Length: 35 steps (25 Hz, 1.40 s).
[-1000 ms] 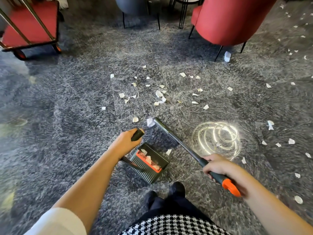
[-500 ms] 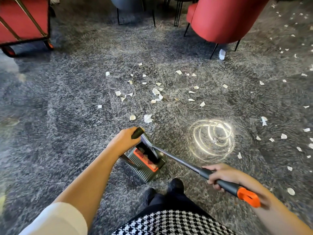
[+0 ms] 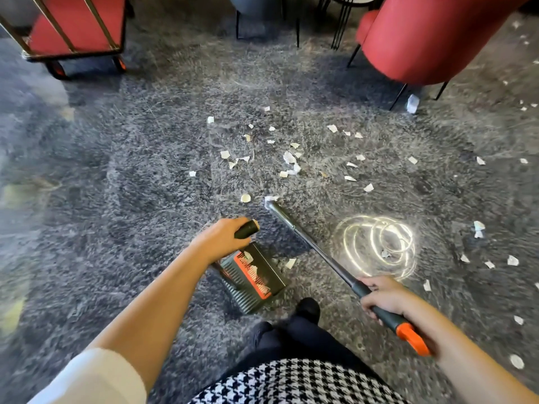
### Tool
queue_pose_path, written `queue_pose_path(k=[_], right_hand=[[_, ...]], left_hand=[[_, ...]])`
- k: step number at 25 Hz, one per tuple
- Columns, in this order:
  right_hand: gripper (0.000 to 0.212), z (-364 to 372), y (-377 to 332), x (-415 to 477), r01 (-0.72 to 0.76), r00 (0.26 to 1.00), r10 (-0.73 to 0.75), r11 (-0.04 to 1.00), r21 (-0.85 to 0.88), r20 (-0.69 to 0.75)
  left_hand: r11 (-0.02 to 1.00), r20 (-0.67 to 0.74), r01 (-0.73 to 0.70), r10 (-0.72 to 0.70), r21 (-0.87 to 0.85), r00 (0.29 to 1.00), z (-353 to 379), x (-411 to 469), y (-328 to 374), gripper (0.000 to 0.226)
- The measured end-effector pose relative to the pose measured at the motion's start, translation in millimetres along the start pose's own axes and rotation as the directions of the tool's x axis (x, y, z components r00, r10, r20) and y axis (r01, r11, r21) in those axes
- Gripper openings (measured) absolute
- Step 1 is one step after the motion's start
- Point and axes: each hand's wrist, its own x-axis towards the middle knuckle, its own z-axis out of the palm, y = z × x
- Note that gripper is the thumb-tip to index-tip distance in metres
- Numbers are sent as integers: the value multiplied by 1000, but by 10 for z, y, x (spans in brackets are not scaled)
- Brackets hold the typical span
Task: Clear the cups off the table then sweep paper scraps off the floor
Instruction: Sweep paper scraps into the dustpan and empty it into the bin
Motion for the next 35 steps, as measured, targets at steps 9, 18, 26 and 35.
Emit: queue_pose_path(k=[9,18,26,35], right_hand=[[68,99,233,-24,-168,968,58,871,462,243],[74,-103,156,-233,-30,993,13,988,151,114],[72,221,407,29,-116,992,105,972,205,64],[68,188,228,-67,-183,946,11,843,506,324]], left_hand=[[999,-22,35,-34,27,999,-2,-22,-44,26],[999,-27,44,-44,5,999,-1,-116,-97,20],[998,-25,64,-64,25,998,34,-159,-111,22],[996,-37,76,-74,48,997,66,-263,-120,21]])
